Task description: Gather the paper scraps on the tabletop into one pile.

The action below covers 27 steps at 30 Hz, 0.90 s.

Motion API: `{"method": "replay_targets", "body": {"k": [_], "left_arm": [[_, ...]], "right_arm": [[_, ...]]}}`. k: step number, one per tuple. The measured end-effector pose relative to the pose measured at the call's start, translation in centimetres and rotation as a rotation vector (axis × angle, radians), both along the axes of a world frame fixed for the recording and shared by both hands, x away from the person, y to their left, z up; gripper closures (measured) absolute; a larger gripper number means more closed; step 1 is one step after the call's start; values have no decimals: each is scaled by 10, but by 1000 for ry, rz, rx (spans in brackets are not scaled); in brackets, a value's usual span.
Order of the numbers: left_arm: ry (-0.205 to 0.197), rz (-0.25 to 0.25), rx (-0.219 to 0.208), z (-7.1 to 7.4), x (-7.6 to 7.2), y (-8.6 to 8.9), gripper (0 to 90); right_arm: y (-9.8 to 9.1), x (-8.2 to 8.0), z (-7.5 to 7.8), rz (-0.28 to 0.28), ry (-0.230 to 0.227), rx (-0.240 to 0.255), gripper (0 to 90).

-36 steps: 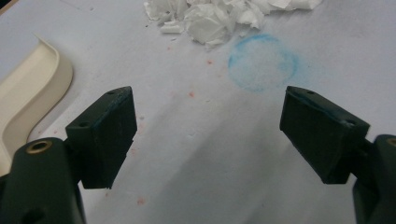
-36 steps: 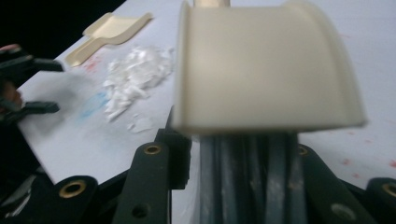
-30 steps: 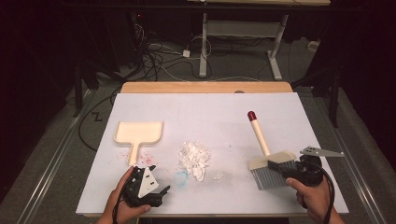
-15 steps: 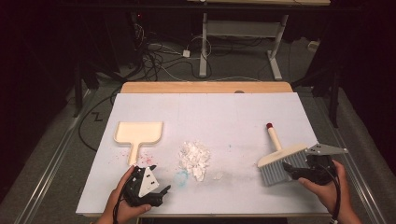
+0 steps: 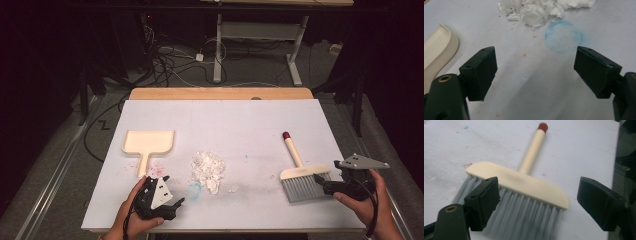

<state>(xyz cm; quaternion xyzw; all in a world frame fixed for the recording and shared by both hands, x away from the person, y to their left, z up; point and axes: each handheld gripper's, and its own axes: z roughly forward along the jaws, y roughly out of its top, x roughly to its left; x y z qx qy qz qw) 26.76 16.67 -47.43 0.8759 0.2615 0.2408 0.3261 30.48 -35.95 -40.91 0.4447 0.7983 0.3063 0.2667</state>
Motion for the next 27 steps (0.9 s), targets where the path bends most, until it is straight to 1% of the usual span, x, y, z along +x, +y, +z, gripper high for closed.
{"method": "replay_targets", "body": {"k": [1,2,6,8,10,13,14,17,19,21,22,24,25,26,27], "left_arm": [[0,-1,-3,0,0,0,178],[1,-2,-7,0,1,0,177],[-3,-1,-7,1,0,0,177],[-7,2,-7,1,-1,0,177],[-11,8,-10,1,-2,1,177],[-14,16,-8,1,-4,2,177],[-16,17,-6,2,-4,2,177],[-29,17,-12,3,-7,2,177],[-31,20,-8,2,-8,3,177],[-35,24,-12,2,-8,4,175],[-38,25,-14,3,-9,5,174],[-41,29,-18,3,-9,7,174],[-44,30,-21,3,-9,7,174],[-44,34,-24,3,-9,8,174],[-44,35,-24,3,-9,9,174]], "right_arm": [[-1,-1,2,-13,-9,-11,169],[-1,-2,4,-24,-34,-24,171],[4,-10,12,-4,-111,3,179],[9,-12,13,11,-165,19,186],[15,-13,13,41,-218,37,187],[27,-11,9,84,-261,57,189],[32,-10,7,99,-270,61,187],[46,-7,-3,143,-268,31,188],[53,-6,-8,159,-267,19,193],[59,-7,-12,176,-263,29,193],[62,-9,-13,185,-272,29,197],[67,-12,-14,194,-282,9,199],[68,-13,-14,203,-280,14,202],[70,-13,-15,207,-279,8,211],[72,-14,-15,190,-273,-12,212]]}}
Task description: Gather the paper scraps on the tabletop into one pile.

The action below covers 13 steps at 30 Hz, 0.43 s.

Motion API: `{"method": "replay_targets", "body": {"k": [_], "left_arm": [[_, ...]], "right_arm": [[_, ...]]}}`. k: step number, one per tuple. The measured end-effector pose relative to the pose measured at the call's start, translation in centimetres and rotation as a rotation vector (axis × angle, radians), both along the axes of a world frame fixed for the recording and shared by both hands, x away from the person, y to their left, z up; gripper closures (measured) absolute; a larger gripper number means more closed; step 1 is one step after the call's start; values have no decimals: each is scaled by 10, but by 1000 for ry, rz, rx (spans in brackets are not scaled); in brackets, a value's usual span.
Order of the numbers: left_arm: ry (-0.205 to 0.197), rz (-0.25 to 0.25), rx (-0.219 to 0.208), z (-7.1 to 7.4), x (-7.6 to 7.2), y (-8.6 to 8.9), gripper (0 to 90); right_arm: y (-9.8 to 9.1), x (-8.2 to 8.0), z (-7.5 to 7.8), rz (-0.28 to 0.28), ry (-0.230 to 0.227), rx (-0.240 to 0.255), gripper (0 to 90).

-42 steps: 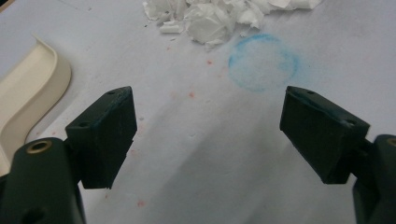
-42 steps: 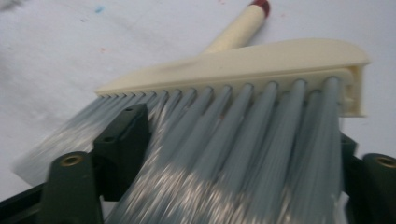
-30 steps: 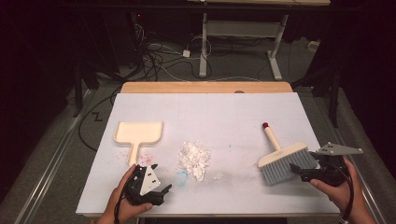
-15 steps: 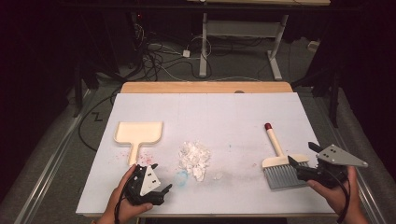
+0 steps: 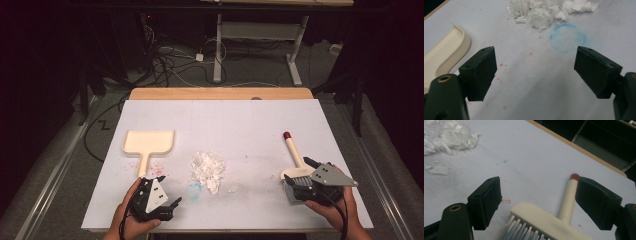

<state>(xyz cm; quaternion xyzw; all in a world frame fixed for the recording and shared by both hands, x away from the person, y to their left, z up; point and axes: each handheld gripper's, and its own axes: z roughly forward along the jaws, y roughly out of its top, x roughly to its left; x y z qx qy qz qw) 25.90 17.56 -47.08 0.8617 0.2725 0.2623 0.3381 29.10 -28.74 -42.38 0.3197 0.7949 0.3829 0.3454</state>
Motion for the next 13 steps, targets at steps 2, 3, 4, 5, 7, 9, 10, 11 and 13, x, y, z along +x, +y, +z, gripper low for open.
{"method": "replay_targets", "body": {"k": [2,3,4,5,7,9,10,11,13], "left_arm": [[-1,5,-3,0,1,1,174],[1,6,0,0,1,2,174],[0,7,-1,1,1,2,174],[-2,9,0,1,1,2,174],[-2,11,0,1,0,2,174],[-3,17,2,1,0,2,174],[-5,19,2,1,0,2,174],[-7,21,-2,1,0,2,174],[-8,25,-3,2,1,2,173]], "right_arm": [[1,-1,1,7,5,9,211],[1,-2,2,4,1,22,211],[1,-3,3,9,-3,26,210],[1,-4,4,12,-5,35,210],[1,-7,5,11,-18,46,208],[1,-8,6,26,-24,55,205],[1,-8,5,19,-31,47,204],[1,-8,5,17,-33,46,202],[1,-8,5,25,-33,57,201]]}}
